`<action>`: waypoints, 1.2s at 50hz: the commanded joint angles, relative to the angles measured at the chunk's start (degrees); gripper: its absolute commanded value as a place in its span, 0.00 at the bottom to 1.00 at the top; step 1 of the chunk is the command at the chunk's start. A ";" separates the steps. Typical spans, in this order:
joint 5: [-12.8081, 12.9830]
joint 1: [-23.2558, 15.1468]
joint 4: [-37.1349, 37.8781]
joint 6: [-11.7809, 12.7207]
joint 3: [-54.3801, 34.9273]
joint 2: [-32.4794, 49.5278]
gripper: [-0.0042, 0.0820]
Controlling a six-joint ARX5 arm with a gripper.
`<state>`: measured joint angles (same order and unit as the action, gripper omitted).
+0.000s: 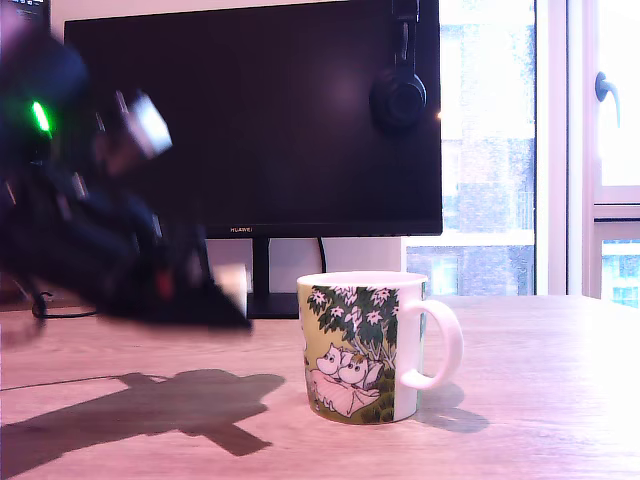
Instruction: Pick up the coffee capsules from the table one by one and drop them inside the nearest coffee cup
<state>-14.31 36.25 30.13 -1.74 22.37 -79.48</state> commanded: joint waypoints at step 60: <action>-4.66 10.51 -36.37 0.00 24.41 1.88 0.23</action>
<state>-19.00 46.33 -4.45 -0.58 45.10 -75.57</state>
